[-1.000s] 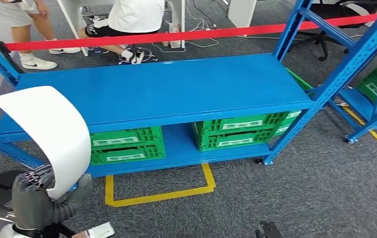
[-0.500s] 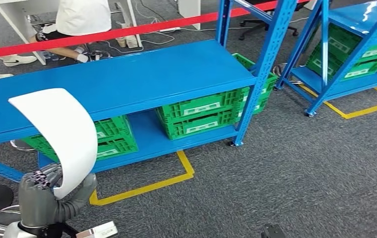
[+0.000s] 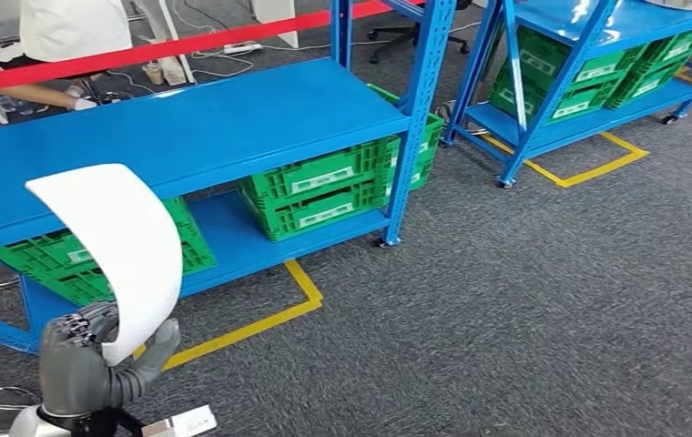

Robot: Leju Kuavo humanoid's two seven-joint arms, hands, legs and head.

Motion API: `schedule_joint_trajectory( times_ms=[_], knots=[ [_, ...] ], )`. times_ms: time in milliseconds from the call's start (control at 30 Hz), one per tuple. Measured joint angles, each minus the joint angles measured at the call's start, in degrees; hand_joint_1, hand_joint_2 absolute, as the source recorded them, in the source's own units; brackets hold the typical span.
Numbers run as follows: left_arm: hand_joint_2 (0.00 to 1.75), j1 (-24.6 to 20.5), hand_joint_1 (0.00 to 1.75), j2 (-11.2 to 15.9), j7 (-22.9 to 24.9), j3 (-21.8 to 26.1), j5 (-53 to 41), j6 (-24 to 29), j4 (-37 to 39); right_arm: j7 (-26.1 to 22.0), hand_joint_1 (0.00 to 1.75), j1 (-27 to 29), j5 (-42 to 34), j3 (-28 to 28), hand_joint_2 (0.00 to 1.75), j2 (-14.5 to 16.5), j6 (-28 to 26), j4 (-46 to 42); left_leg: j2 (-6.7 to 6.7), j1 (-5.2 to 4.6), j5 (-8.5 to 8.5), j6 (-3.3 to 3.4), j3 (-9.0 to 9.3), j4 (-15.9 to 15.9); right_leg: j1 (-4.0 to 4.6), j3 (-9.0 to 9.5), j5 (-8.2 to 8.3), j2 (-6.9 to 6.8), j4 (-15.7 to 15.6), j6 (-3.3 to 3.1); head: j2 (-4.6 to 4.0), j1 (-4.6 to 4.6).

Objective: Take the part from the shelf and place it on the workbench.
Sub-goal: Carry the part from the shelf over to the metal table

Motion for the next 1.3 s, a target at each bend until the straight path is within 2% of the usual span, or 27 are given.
schedule_joint_trajectory(
  times_ms=[33, 67, 100, 133, 200, 267, 333, 367, 400, 433, 500, 567, 600, 633, 667, 733, 800, 833, 900, 933, 1000, 1067, 1100, 1133, 1200, 1233, 1300],
  knots=[
    [1.75, 0.0, 1.75, -0.1, 0.1, 0.0, 0.4, -0.1, 0.2, 0.0, 0.00, -0.1, 0.0, 0.0, 0.00, -0.2, 0.2, 0.0, 0.79, -0.07, 0.50, 0.08, -0.70, 0.1, -0.23, -0.82, -2.51, -0.71, 3.9, 0.30, 0.00, 0.15],
    [1.75, -0.1, 1.75, -0.2, 0.3, 0.0, 1.0, -0.4, 0.4, 0.0, 0.00, -0.2, 0.0, 0.0, 0.00, -0.3, 0.3, 0.0, 1.61, -0.14, 1.02, 0.04, -1.46, 0.2, -0.45, -1.28, -3.72, -1.05, 7.3, 0.63, 0.00, 0.15],
    [1.75, -0.3, 1.75, -0.2, 0.3, 0.0, 1.9, -0.9, 0.6, 0.0, 0.00, -0.3, 0.0, 0.0, 0.00, -0.4, 0.3, 0.0, 2.42, -0.19, 1.57, -0.02, -2.26, 0.3, -0.63, -1.17, -3.45, -1.23, 9.7, 0.91, 0.00, 0.15],
    [1.75, -0.5, 1.75, -0.3, 0.2, 0.0, 3.2, -1.5, 0.8, 0.0, 0.00, -0.3, 0.1, 0.0, 0.00, -0.5, 0.3, 0.0, 3.17, -0.22, 2.11, -0.12, -3.12, 0.4, -0.79, -0.25, -1.92, -1.40, 10.3, 1.15, 0.00, 0.16],
    [1.75, -1.1, 1.75, -0.6, -0.5, 0.0, 6.5, -2.9, 1.3, -0.1, 0.00, -0.3, 0.3, 0.0, 0.00, -0.7, 0.3, 0.0, 4.39, -0.28, 3.03, -0.50, -4.56, 0.8, -1.01, 4.64, 1.46, -2.66, 5.7, 1.37, 0.00, 0.16],
    [1.75, -1.7, 1.75, -0.9, -1.4, 0.1, 8.7, -3.7, 1.8, -0.2, 0.00, -0.6, 0.5, 0.0, 0.00, -0.8, 0.3, 0.0, 5.52, -0.46, 3.74, -1.07, -5.30, 1.2, -0.85, 11.83, 0.77, -5.17, -3.7, 1.23, 0.00, 0.18],
    [1.75, -2.1, 1.75, -1.1, -1.7, 0.2, 9.4, -4.0, 2.1, -0.3, 0.00, -0.8, 0.6, 0.0, 0.00, -0.9, 0.2, 0.0, 6.90, -0.48, 4.54, -1.70, -5.49, 1.3, -0.39, 15.01, -0.91, -5.99, -9.3, 0.69, 0.00, 0.22],
    [1.75, -2.3, 1.75, -1.2, -1.9, 0.2, 9.7, -4.2, 2.3, -0.3, 0.00, -0.8, 0.6, 0.0, 0.00, -1.0, 0.2, 0.0, 7.54, -0.38, 4.91, -1.99, -5.53, 1.3, -0.23, 14.77, -0.93, -5.46, -9.9, 0.23, 0.00, 0.18],
    [1.75, -2.5, 1.75, -1.3, -2.2, 0.2, 10.2, -4.5, 2.5, -0.3, 0.00, -0.7, 0.6, -0.1, 0.00, -1.0, 0.2, 0.0, 7.24, -0.18, 4.62, -2.34, -5.70, 1.5, -0.20, 14.12, -0.43, -4.92, -9.9, -0.28, 0.00, 0.23],
    [1.75, -2.6, 1.75, -1.4, -2.7, 0.3, 11.0, -4.8, 2.7, -0.3, 0.00, -0.6, 0.7, -0.1, 0.00, -1.0, 0.3, 0.0, 6.02, 0.01, 3.41, -2.68, -5.99, 2.2, -0.23, 13.77, 0.10, -4.40, -9.9, -0.86, 0.00, 0.23],
    [1.75, -2.8, 1.75, -1.7, -4.2, 0.7, 12.5, -5.5, 3.3, -0.3, 0.00, -0.5, 0.8, -0.3, 0.00, -1.1, 0.2, 0.0, 2.22, 0.27, -2.02, -3.19, -7.37, 7.1, -0.27, 12.50, 1.51, -3.30, -9.8, -2.01, 0.00, 0.23],
    [1.75, -3.1, 1.75, -2.1, -5.3, 1.2, 13.3, -6.4, 4.2, -0.3, 0.00, -0.6, 0.9, -0.5, 0.00, -1.1, 0.2, 0.0, 0.33, 0.30, -6.99, -3.17, -8.93, 14.8, -0.02, 10.49, 2.81, -1.87, -9.1, -2.48, 0.00, 0.21],
    [1.75, -3.3, 1.75, -2.3, -5.5, 1.4, 13.5, -7.0, 4.6, -0.4, 0.00, -0.6, 1.0, -0.5, 0.00, -1.1, 0.2, 0.0, 0.15, 0.28, -7.60, -3.05, -9.08, 17.2, 0.12, 9.38, 3.36, -1.14, -8.8, -2.51, 0.00, 0.23],
    [1.75, -3.6, 1.75, -2.5, -5.7, 1.6, 13.7, -7.6, 5.1, -0.5, 0.00, -0.5, 1.0, -0.6, 0.00, -1.1, 0.2, 0.0, 0.06, 0.27, -6.92, -2.87, -8.44, 17.9, 0.22, 8.24, 3.88, -0.41, -8.3, -2.46, 0.00, 0.23],
    [1.75, -3.9, 1.75, -2.7, -5.7, 1.8, 14.0, -8.2, 5.5, -0.6, 0.00, -0.4, 1.0, -0.7, 0.00, -1.2, 0.3, 0.0, -0.13, 0.25, -5.35, -2.64, -6.91, 16.5, 0.28, 7.16, 4.35, 0.31, -7.9, -2.37, 0.00, 0.24],
    [1.75, -4.4, 1.75, -3.0, -5.9, 2.2, 14.5, -9.2, 6.0, -0.7, 0.00, -0.4, 1.0, -1.0, 0.00, -1.2, 0.3, 0.0, -2.00, 0.25, -2.69, -2.05, -2.06, 9.7, 0.31, 5.27, 5.20, 1.69, -6.9, -2.02, 0.00, 0.23],
    [1.75, -4.9, 1.75, -3.4, -6.1, 2.6, 15.2, -10.4, 6.5, -0.9, 0.00, -0.5, 1.0, -1.3, 0.00, -1.2, 0.3, 0.0, -4.18, 0.26, -2.70, -1.65, 1.60, 3.5, 0.25, 3.87, 6.25, 2.92, -6.2, -1.51, 0.00, 0.24],
    [1.75, -5.1, 1.75, -3.5, -6.2, 2.7, 15.5, -11.1, 6.7, -1.0, 0.00, -0.5, 1.0, -1.4, 0.00, -1.2, 0.3, 0.0, -4.60, 0.19, -3.09, -1.52, 2.16, 2.1, 0.18, 3.36, 6.90, 3.47, -6.1, -1.20, 0.00, 0.26],
    [1.75, -5.4, 1.75, -3.8, -6.3, 3.0, 15.9, -12.4, 7.2, -1.1, 0.00, -0.2, 1.0, -1.7, 0.00, -1.2, 0.3, 0.0, -3.43, 0.10, -2.45, -1.19, 1.62, 1.6, 0.01, 2.66, 7.79, 4.31, -6.2, -0.57, 0.00, 0.29],
    [1.75, -5.5, 1.75, -4.0, -6.3, 3.1, 16.1, -12.9, 7.5, -1.1, 0.00, 0.0, 1.0, -1.9, 0.00, -1.2, 0.3, 0.0, -2.67, 0.12, -1.83, -0.82, 1.11, 1.5, -0.02, 2.16, 6.93, 3.78, -5.7, -0.32, 0.00, 0.40],
    [1.75, -5.7, 1.75, -4.4, -6.4, 3.3, 16.4, -14.1, 8.1, -1.2, 0.00, 0.1, 1.0, -2.2, 0.00, -1.2, 0.2, 0.0, -0.96, 0.21, -0.54, -0.11, -0.23, 1.2, -0.11, 0.37, 2.18, 1.34, -1.7, 0.07, 0.00, 0.69],
    [1.75, -5.7, 1.75, -4.4, -6.4, 3.6, 16.7, -15.0, 8.6, -1.2, 0.00, 0.0, 0.9, -2.5, 0.00, -1.2, 0.3, 0.0, 0.56, 0.01, 0.64, 0.09, -1.86, 1.2, -0.34, -1.58, -2.71, -0.72, 5.7, 0.55, 0.00, 0.87],
    [1.75, -5.7, 1.75, -4.5, -6.5, 3.7, 16.8, -15.3, 8.8, -1.2, 0.00, 0.0, 0.9, -2.6, 0.00, -1.2, 0.3, 0.0, 1.36, -0.07, 1.23, 0.02, -2.73, 1.2, -0.50, -2.00, -3.22, -1.09, 8.9, 0.77, 0.00, 0.87],
    [1.75, -5.8, 1.75, -4.5, -6.6, 3.8, 16.9, -15.6, 9.0, -1.3, 0.00, 0.0, 0.9, -2.8, 0.00, -1.2, 0.4, 0.0, 2.16, -0.12, 1.86, -0.08, -3.65, 1.3, -0.66, -1.77, -2.06, -1.29, 10.9, 0.95, 0.00, 0.88],
    [1.75, -5.8, 1.75, -4.5, -6.7, 3.8, 16.9, -16.0, 9.4, -1.4, 0.00, 0.1, 0.8, -3.2, 0.00, -1.2, 0.6, 0.0, 3.61, -0.18, 3.05, -0.43, -5.30, 1.3, -0.86, 1.46, 2.16, -1.99, 9.3, 1.17, 0.00, 0.88],
    [1.75, -5.9, 1.75, -4.5, -6.7, 3.8, 16.9, -16.2, 9.5, -1.6, 0.00, 0.1, 0.8, -3.3, 0.00, -1.2, 0.7, 0.0, 4.20, -0.22, 3.56, -0.69, -5.84, 1.4, -0.90, 4.77, 2.94, -3.02, 5.6, 1.19, 0.00, 0.90],
    [1.75, -6.1, 1.75, -4.5, -6.7, 3.9, 16.9, -16.6, 9.7, -1.7, 0.00, -0.1, 0.8, -3.6, 0.00, -1.3, 0.8, 0.0, 5.29, -0.31, 4.40, -1.33, -6.37, 1.6, -0.59, 11.69, 0.73, -4.95, -4.1, 0.87, 0.00, 0.81]
  ],
)
